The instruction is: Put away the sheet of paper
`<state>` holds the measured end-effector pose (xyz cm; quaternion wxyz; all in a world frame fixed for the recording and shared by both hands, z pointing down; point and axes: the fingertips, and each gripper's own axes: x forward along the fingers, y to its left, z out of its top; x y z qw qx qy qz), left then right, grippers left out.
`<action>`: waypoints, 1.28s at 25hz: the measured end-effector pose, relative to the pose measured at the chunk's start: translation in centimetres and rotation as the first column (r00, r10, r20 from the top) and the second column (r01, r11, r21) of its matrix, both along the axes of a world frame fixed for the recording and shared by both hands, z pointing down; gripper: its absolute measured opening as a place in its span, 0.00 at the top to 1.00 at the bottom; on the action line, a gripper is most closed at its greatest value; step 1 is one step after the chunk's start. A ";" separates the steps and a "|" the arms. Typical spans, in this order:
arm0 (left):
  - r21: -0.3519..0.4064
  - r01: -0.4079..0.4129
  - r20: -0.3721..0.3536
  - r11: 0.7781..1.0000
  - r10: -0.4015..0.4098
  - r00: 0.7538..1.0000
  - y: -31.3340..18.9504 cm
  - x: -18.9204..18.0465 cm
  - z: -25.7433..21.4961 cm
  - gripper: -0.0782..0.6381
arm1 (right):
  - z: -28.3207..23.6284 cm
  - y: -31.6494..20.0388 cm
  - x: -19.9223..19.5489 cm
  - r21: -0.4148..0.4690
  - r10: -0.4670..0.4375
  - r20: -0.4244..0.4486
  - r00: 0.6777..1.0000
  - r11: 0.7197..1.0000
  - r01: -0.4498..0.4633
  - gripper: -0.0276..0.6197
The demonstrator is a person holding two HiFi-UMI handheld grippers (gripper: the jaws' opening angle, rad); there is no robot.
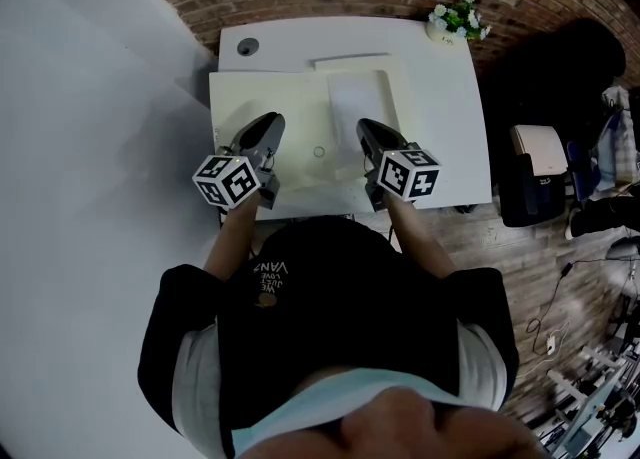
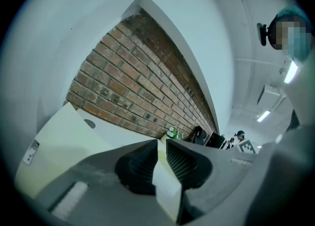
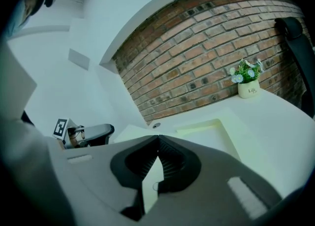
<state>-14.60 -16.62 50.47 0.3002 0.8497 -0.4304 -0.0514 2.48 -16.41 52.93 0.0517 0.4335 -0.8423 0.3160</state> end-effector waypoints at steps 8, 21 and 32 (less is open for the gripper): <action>0.031 0.015 0.009 0.999 -0.015 1.000 1.2 -1.0 -1.2 0.87 | -1.6 0.0 -0.6 0.042 -0.001 0.006 1.000 0.999 0.000 0.96; 0.018 0.000 0.022 1.000 -0.001 1.000 2.4 -1.3 -1.1 0.89 | -2.4 0.7 -1.8 0.059 -0.040 -0.044 0.998 0.997 0.042 0.96; -0.006 -0.026 0.036 1.000 0.027 0.999 3.0 -0.6 -0.2 0.89 | -1.9 1.1 -1.5 0.073 -0.031 -0.083 0.996 0.997 0.037 0.96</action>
